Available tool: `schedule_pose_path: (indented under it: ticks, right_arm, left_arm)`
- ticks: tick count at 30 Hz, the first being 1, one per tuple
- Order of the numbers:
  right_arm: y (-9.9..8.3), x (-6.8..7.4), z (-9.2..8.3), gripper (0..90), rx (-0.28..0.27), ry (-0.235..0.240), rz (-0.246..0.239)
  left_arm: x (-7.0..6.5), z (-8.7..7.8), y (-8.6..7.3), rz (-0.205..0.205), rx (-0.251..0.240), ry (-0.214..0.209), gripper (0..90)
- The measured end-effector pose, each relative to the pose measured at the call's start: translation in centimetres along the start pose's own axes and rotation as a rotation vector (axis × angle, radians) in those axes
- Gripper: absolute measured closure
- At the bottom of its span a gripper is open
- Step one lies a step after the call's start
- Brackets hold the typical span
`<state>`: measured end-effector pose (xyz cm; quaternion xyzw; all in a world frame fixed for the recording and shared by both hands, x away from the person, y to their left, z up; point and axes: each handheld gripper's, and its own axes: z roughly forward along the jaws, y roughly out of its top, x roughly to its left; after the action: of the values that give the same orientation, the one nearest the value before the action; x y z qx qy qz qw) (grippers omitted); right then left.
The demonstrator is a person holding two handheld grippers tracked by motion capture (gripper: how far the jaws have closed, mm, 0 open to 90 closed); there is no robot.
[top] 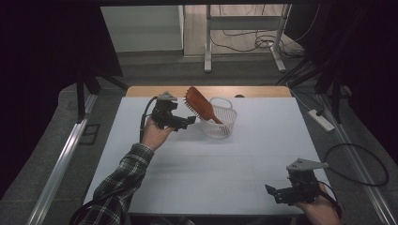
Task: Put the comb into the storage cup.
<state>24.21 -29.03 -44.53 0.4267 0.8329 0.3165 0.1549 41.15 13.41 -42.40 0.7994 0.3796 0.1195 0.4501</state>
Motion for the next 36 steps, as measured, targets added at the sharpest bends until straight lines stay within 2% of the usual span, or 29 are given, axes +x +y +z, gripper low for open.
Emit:
schedule_pose_path:
  ticks: [7,17,30,36]
  right_arm:
    - [-0.1,0.0,-0.3,0.0,-0.006,0.000,0.022]
    - [-0.3,0.2,-0.5,0.0,0.009,-0.010,0.020]
    - [-0.5,-0.1,-0.8,0.0,0.012,-0.044,0.043]
    - [-0.6,-0.1,-0.8,0.0,0.009,-0.043,0.046]
  left_arm:
    - [-0.3,-0.5,-0.6,0.018,0.011,0.000,0.0]
    - [-0.9,-1.8,-1.8,0.048,0.036,0.014,0.0]
    - [-1.3,-3.3,-3.3,0.048,0.057,0.013,0.0]
    - [-1.6,-3.7,-3.6,0.049,0.056,0.007,0.0]
